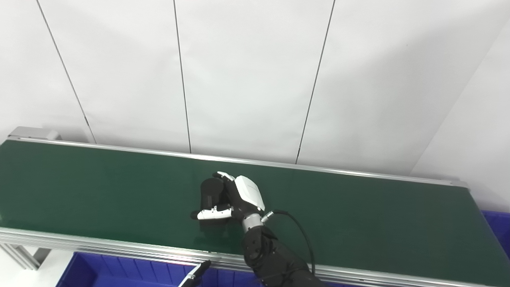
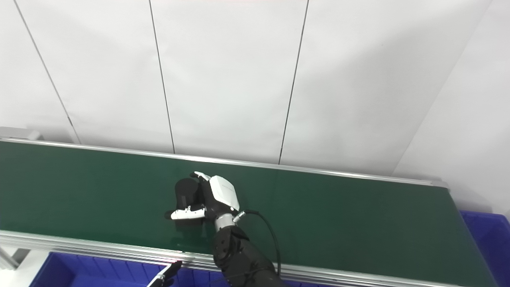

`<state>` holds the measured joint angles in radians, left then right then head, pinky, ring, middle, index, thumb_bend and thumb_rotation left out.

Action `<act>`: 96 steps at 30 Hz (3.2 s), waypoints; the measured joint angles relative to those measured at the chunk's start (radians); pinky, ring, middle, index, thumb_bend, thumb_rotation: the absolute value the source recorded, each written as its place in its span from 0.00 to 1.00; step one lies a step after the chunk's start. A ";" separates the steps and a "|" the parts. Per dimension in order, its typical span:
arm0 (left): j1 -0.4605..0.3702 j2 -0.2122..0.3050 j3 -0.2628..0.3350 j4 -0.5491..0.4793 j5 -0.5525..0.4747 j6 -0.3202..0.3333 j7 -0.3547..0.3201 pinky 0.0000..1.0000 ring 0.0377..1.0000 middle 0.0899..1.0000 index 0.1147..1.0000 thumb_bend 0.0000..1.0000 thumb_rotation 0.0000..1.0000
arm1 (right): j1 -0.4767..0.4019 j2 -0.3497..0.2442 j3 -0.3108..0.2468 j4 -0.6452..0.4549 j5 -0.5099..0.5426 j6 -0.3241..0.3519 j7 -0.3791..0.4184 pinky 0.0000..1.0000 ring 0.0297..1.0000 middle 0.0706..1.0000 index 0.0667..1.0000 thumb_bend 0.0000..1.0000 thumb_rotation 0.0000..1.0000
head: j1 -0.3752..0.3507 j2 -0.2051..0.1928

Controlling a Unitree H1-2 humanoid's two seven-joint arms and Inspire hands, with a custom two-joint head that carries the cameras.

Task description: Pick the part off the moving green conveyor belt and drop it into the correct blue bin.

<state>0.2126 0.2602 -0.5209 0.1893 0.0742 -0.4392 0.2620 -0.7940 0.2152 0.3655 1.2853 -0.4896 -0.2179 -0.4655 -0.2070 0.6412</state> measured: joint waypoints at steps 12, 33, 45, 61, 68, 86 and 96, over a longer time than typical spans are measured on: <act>0.020 -0.002 0.033 -0.004 -0.010 0.000 -0.032 0.91 0.93 0.93 0.89 0.70 0.97 | 0.002 0.048 -0.022 0.080 0.045 -0.085 -0.189 0.79 0.77 0.69 0.45 0.51 0.13 | -0.026 0.009; 0.036 -0.034 0.078 -0.004 -0.025 0.000 -0.080 0.89 0.93 0.93 0.90 0.67 0.95 | 0.023 0.053 0.012 0.101 0.020 -0.185 -0.393 0.58 0.59 0.47 0.43 0.52 0.00 | -0.022 0.021; 0.038 -0.033 0.056 -0.006 -0.009 0.000 -0.079 0.88 0.93 0.93 0.90 0.67 0.93 | 0.230 -0.027 0.013 -0.324 0.031 -0.212 -0.432 0.53 0.56 0.46 0.44 0.52 0.00 | -0.005 0.051; 0.052 -0.035 0.066 -0.039 -0.015 0.000 -0.103 0.87 0.92 0.93 0.89 0.66 0.89 | 0.658 -0.091 -0.078 -0.935 -0.003 -0.136 -0.192 0.47 0.51 0.45 0.45 0.52 0.00 | -0.020 0.114; 0.053 -0.035 0.071 -0.050 -0.023 0.000 -0.122 0.87 0.92 0.93 0.89 0.67 0.89 | 0.795 -0.106 -0.098 -1.071 -0.043 -0.135 -0.137 0.59 0.53 0.45 0.45 0.52 0.00 | -0.028 0.141; 0.036 -0.054 0.107 -0.111 -0.020 0.000 -0.160 0.85 0.89 0.92 0.89 0.69 0.92 | 1.081 -0.122 -0.181 -1.265 -0.114 -0.125 -0.067 0.57 0.54 0.46 0.44 0.53 0.00 | -0.032 0.230; 0.027 -0.071 0.132 -0.113 -0.022 0.000 -0.199 0.85 0.89 0.92 0.88 0.68 0.92 | 1.120 -0.167 -0.222 -1.195 -0.207 -0.125 -0.132 0.51 0.51 0.45 0.45 0.53 0.00 | -0.035 0.247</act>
<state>0.2394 0.1889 -0.3891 0.0764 0.0525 -0.4393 0.0626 0.3256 0.0483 0.1439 0.0902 -0.6964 -0.3431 -0.5977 -0.2424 0.8882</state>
